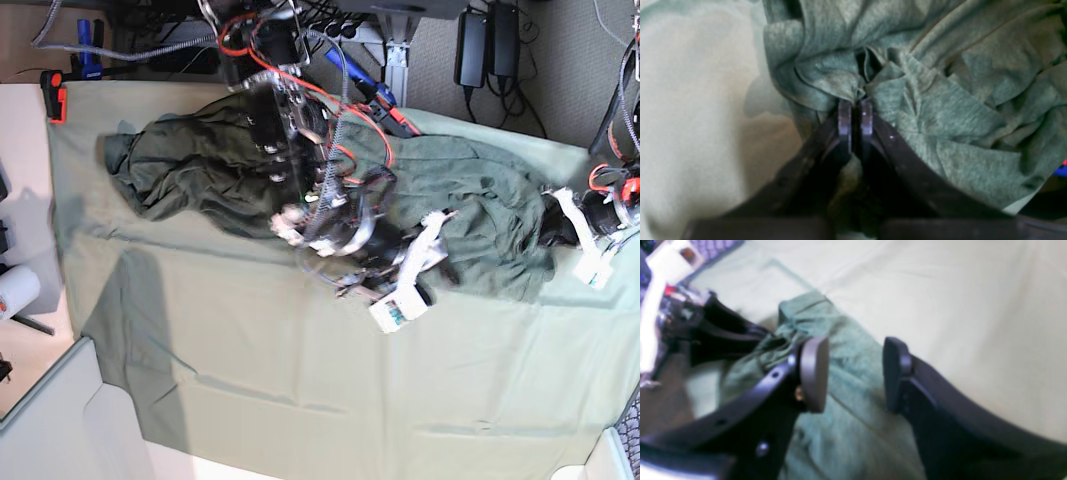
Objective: Fold the T-shirt properly
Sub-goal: 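Lift the right gripper's end and carry it toward the left gripper, then lay the carried end beside the left gripper, folding the strip in half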
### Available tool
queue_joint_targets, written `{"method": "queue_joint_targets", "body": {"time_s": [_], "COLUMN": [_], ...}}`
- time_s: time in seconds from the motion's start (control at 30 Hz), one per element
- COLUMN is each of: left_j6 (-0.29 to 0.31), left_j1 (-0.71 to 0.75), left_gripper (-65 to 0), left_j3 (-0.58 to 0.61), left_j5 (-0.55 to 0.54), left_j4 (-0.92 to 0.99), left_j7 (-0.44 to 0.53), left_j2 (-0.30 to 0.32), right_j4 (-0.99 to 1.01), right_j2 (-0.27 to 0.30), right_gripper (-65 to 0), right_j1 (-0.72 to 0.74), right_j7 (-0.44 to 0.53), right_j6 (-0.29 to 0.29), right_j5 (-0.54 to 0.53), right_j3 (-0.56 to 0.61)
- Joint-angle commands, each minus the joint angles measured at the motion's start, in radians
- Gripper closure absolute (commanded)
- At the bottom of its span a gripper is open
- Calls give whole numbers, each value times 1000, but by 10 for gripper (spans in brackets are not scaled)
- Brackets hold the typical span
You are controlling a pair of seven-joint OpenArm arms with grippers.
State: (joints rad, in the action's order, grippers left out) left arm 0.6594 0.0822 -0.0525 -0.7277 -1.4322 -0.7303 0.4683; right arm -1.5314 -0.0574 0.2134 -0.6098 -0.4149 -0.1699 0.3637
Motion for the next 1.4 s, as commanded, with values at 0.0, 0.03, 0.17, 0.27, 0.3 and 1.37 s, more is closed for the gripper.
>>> {"method": "queue_joint_targets", "body": {"time_s": [0.0, 0.03, 0.17, 0.27, 0.3, 1.37], "left_j6": [21, 22, 21, 22, 22, 19], "left_j1": [-11, -9, -7, -6, -6, -1], "left_gripper": [0, 0, 0, 0, 0, -272], "left_j3": [-5, -5, -5, -5, -5, -116], "left_j5": [-14, -17, -20, -31, -31, -123], "left_j4": [-12, -12, -12, -12, -12, -12], "left_j7": [-7, -9, -8, -11, -13, -8], "left_j2": [17, 18, 17, 17, 17, 8], "right_j4": [30, 85, 301, 405, 428, 211], "right_j2": [-31, -46, -95, -95, -95, -50], "right_gripper": [-270, -270, -270, -270, -270, 0], "right_j1": [46, 72, 178, 218, 222, 72], "right_j7": [53, 87, 201, 248, 248, 93], "right_j6": [-8, -8, -4, 0, 0, -5], "right_j5": [19, 50, 140, 206, 228, 83], "right_j3": [27, 55, 147, 201, 205, 206]}}
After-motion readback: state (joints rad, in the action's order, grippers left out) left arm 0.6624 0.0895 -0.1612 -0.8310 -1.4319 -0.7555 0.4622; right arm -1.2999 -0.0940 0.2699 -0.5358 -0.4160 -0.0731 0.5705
